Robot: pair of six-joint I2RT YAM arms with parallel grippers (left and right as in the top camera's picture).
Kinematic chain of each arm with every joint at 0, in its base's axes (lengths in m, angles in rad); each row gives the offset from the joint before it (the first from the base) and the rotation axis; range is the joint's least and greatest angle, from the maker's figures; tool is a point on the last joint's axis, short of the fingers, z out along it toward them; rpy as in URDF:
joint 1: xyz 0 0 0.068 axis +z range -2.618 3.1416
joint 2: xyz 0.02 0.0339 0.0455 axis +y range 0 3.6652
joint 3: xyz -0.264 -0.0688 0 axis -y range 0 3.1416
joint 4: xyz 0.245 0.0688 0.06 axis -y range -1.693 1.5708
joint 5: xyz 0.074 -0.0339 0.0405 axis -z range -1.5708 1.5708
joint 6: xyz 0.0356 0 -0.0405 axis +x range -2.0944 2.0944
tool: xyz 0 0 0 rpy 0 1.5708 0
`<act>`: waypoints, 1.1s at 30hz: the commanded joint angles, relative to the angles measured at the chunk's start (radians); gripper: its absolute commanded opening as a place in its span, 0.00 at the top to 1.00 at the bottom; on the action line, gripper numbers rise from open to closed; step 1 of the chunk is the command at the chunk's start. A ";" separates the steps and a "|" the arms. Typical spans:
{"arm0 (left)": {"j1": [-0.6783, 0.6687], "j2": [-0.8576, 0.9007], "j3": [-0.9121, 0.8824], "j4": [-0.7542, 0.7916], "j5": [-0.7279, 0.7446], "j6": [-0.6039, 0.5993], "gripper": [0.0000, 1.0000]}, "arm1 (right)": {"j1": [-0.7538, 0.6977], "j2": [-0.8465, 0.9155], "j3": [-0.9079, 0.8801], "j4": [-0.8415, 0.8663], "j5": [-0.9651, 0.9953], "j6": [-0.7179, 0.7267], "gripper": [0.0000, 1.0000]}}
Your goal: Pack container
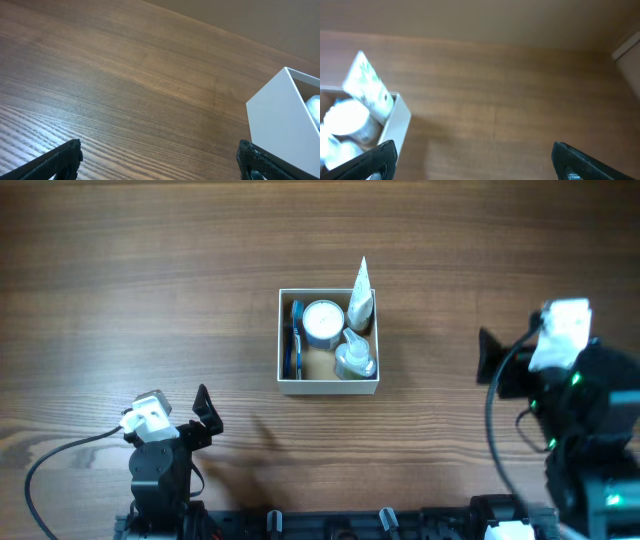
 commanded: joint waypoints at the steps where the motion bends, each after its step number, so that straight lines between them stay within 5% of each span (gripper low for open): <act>1: 0.003 -0.011 -0.005 0.004 0.011 -0.001 0.00 | 0.000 -0.151 -0.205 0.051 0.006 -0.023 0.00; 13: 0.003 -0.011 -0.005 0.004 0.011 -0.002 0.00 | 0.000 -0.716 -0.629 0.077 -0.028 -0.021 0.00; 33: 0.003 -0.011 -0.005 0.004 0.011 -0.002 0.00 | 0.000 -0.711 -0.836 0.193 -0.028 0.047 0.00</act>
